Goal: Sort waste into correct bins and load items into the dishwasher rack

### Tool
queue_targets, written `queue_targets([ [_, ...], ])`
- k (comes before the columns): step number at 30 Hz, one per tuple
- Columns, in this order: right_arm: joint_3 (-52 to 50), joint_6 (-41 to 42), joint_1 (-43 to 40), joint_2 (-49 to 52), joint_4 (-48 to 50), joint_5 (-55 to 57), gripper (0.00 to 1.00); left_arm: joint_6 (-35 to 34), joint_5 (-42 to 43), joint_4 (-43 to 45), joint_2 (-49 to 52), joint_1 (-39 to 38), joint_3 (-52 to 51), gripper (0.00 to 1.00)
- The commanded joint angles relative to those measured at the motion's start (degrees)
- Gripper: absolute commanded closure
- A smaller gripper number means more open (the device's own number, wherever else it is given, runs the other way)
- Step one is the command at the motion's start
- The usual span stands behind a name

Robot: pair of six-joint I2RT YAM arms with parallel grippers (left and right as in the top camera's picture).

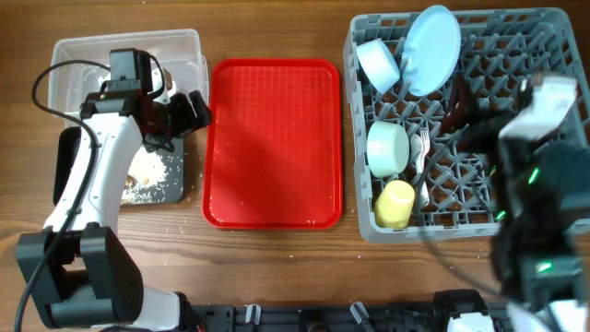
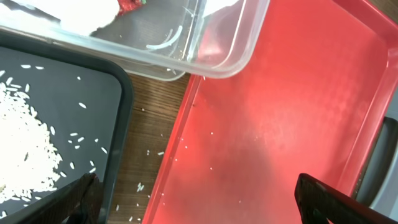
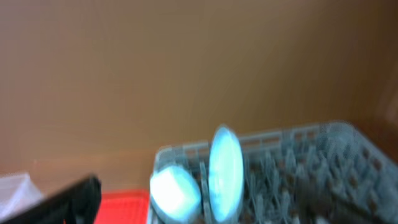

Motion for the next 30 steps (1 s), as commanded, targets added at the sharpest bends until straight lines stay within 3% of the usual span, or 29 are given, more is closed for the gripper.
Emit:
queue_targets([
  [1, -25.18, -0.07, 0.02, -13.88, 14.16, 0.74, 0.00, 0.52, -0.13, 0.13, -0.76, -0.13, 0.26, 0.00],
  [4, -40.26, 4.24, 0.02, -26.32, 19.28, 0.63, 0.00, 0.52, -0.13, 0.13, -0.76, -0.13, 0.26, 0.00],
  [8, -48.48, 5.20, 0.02, -37.11, 18.21, -3.61, 0.00, 0.52, -0.13, 0.13, -0.76, -0.13, 0.26, 0.00],
  [11, -48.52, 5.46, 0.02, -40.19, 12.22, -3.61, 0.00, 0.52, -0.13, 0.13, -0.76, -0.13, 0.26, 0.00],
  [30, -48.52, 5.42, 0.02, -42.34, 11.98, -3.78, 0.00, 0.55, -2.56, 0.20, -2.23, -0.13, 0.26, 0.00],
])
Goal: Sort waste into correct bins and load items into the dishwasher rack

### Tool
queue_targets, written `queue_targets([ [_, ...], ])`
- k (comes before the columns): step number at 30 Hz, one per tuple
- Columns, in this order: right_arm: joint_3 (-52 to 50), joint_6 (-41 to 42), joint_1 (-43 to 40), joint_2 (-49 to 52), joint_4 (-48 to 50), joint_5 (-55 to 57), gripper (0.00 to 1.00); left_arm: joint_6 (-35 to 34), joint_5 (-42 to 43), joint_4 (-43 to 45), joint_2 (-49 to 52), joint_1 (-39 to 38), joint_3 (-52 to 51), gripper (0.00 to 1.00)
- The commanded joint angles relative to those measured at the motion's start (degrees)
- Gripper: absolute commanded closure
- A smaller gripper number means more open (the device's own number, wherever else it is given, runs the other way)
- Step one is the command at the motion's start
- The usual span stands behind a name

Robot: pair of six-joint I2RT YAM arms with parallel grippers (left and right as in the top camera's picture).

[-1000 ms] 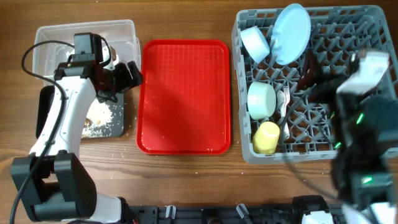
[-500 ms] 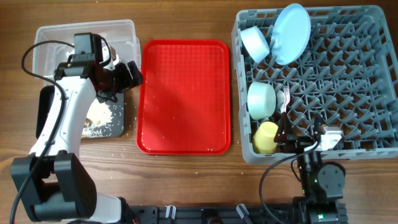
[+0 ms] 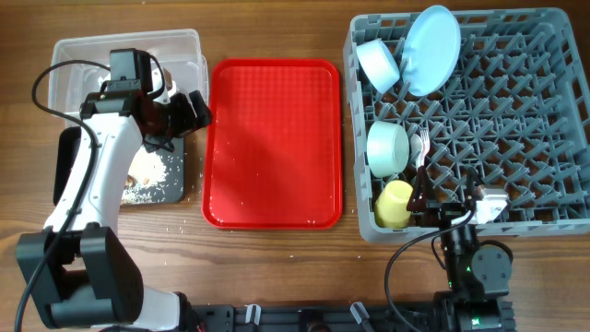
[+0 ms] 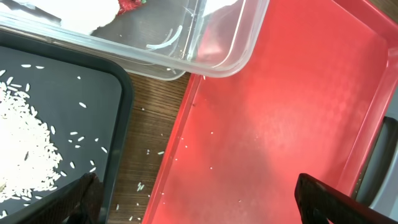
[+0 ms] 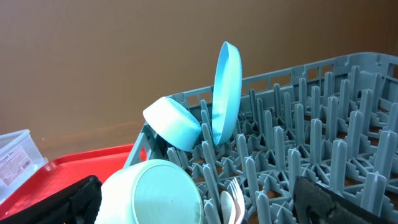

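The red tray (image 3: pixel 272 143) lies bare in the middle, with only a few rice grains on it. The grey dishwasher rack (image 3: pixel 516 120) holds a blue plate (image 3: pixel 431 51), two pale bowls (image 3: pixel 378 65) (image 3: pixel 387 148), a yellow cup (image 3: pixel 395 203) and a fork and spoon (image 3: pixel 421 152). My left gripper (image 3: pixel 184 115) hangs open and holds nothing over the gap between the black tray and the red tray (image 4: pixel 286 118). My right gripper (image 5: pixel 202 205) stands open with nothing in it at the rack's front edge, facing the near bowl (image 5: pixel 158 193) and fork (image 5: pixel 233 196).
A clear plastic bin (image 3: pixel 124 55) with scraps sits at the back left. In front of it a black tray (image 4: pixel 62 106) holds spilled rice (image 4: pixel 18 149). Loose grains lie on the wood beside it. The right arm's base (image 3: pixel 470 263) sits below the rack.
My right arm was high over the rack's right side; now it sits low at the rack's front edge, gripper still open. The left arm and every object are unchanged.
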Motion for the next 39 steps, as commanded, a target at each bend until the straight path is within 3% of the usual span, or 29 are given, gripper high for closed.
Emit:
queue_targets([
  [1, -0.09, 0.66, 0.02, -0.31, 0.15, -1.18, 0.00, 0.50, -3.54, 0.81, -3.50, -0.13, 0.26, 0.00],
  [3, -0.09, 0.66, 0.02, -0.31, 0.15, -1.18, 0.00, 0.55, -3.89, 3.32, -5.79, -0.72, 0.11, 0.00],
  [6, -0.09, 0.66, 0.02, -0.31, 0.15, -1.18, 0.00, 4.39, -5.53, 20.26, -15.50, -3.61, -6.99, 0.00],
  [11, -0.09, 0.63, 0.02, -0.31, 0.15, -1.18, 0.00, 5.03, -6.60, 37.88, -38.86, -3.76, -30.05, 0.00],
  [17, -0.09, 0.66, 0.02, -0.31, 0.15, -1.18, 0.00, 5.03, -9.81, 42.69, -70.75, -3.78, -53.11, 0.00],
  [22, -0.09, 0.63, 0.02, -0.31, 0.15, -1.18, 0.00, 5.05, -11.87, 43.87, -86.75, -3.78, -64.67, 0.00],
  [26, -0.09, 0.66, 0.02, -0.31, 0.15, -1.18, 0.00, 5.05, -14.53, 47.58, -94.44, -3.76, -70.51, 0.00],
  [39, -0.09, 0.63, 0.02, -0.31, 0.15, -1.18, 0.00, 5.01, -12.33, 43.25, -94.33, -3.78, -72.37, 0.00],
])
